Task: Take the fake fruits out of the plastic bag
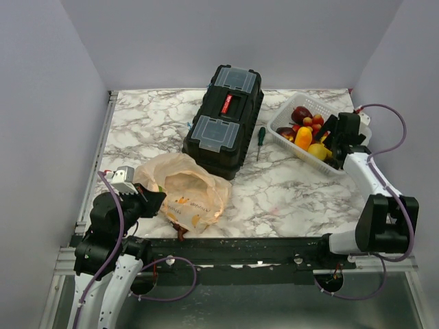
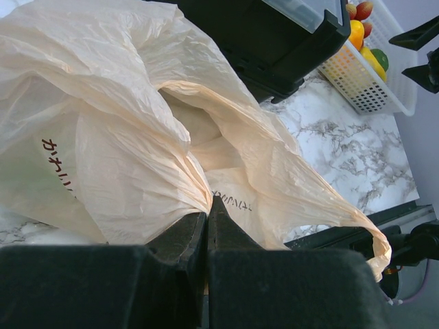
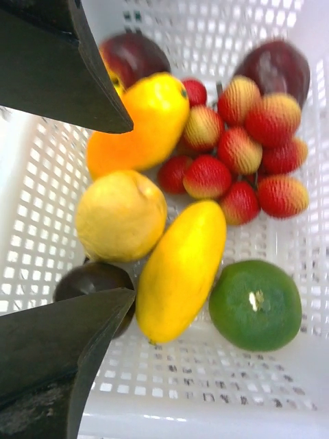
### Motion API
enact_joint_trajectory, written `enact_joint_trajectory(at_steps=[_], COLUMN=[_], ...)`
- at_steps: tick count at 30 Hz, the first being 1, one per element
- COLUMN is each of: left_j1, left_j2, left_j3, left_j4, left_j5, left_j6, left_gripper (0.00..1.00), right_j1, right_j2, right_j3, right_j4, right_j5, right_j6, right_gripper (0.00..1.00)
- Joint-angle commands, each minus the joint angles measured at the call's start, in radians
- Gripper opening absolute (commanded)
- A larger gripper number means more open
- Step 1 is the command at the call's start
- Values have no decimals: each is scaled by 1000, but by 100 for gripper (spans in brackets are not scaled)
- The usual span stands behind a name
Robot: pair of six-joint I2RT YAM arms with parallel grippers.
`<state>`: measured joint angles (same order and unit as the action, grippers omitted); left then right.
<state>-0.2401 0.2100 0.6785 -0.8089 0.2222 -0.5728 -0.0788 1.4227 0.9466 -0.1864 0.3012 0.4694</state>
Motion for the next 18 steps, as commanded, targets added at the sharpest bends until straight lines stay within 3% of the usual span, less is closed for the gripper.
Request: enact_joint_trajectory(at_steps=[1,5,8,12,18], left_j1=[-4,-5,-5,-5,-4], left_j2=[-1,-6,-8,-3,1], left_j3=[1,0,0,0,1], left_j4=[10,11,11,11,10], left_j5=[-1,-4,-7,-6,-7], left_j6=[-5,-7,-9,-9,-10], left_gripper=[0,0,0,0,0], right_j1=[17,72,225,491,1013], right_j2=[-97,-153,-209,-258,-251], right_j3=[-31,-22,-14,-4,-24], right_j4=[37,-9,-34,-21,209], right_j5=[-134,-194,-170,-195,-163], right_j6=[-11,2,0,20,29], right_gripper=[96,95,95,93,91])
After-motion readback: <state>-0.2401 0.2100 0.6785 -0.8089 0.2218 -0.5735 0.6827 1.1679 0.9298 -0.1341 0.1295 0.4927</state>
